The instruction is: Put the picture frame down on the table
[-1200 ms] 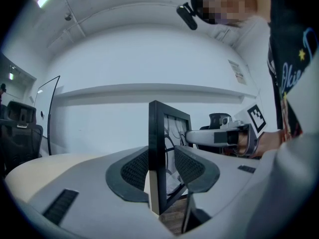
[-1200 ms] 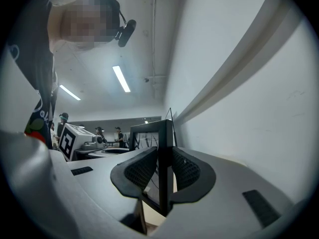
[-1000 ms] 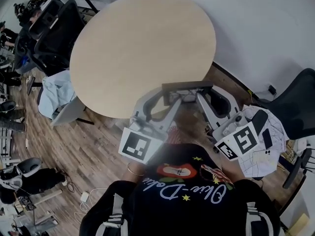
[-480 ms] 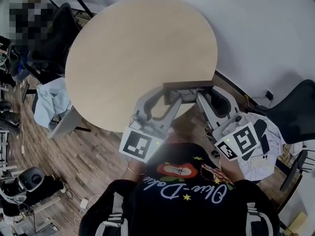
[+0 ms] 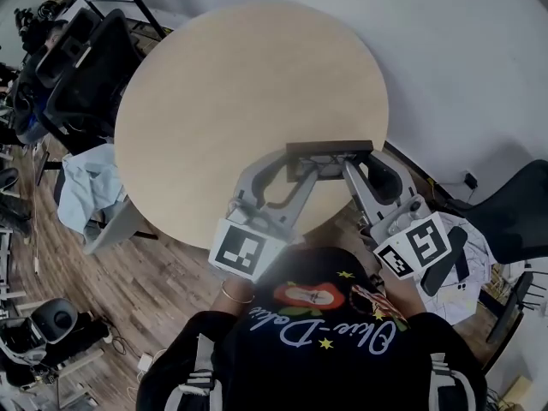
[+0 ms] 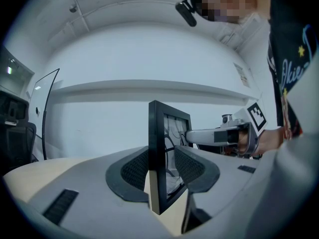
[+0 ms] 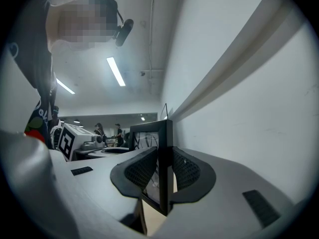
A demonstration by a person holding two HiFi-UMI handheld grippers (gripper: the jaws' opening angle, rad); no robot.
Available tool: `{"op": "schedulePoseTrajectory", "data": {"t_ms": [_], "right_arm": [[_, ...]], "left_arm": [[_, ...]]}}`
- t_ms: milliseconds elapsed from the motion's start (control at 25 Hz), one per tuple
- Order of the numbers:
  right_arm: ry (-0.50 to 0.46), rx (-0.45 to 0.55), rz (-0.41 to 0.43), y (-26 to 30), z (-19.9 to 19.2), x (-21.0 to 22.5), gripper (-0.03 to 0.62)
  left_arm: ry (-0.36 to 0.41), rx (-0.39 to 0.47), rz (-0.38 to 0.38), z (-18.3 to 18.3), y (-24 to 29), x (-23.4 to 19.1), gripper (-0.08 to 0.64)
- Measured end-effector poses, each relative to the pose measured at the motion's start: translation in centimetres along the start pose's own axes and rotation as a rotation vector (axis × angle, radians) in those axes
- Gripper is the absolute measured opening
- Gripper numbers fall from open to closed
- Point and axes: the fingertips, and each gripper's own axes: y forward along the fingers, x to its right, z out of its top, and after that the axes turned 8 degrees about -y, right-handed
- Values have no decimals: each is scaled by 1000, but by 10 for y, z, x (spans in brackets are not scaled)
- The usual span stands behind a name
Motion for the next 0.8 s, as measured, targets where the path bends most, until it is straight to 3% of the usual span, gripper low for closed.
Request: {"op": "schedulePoseTrajectory", "data": {"t_ms": [280, 800], "right_arm": [[12, -16, 26, 20, -7, 5, 66], [33, -36, 139, 65, -15, 50, 66]], "left_arm": [[-8, -3, 25, -2, 5, -19, 149], [-30, -1, 145, 1, 47, -54, 149]]}}
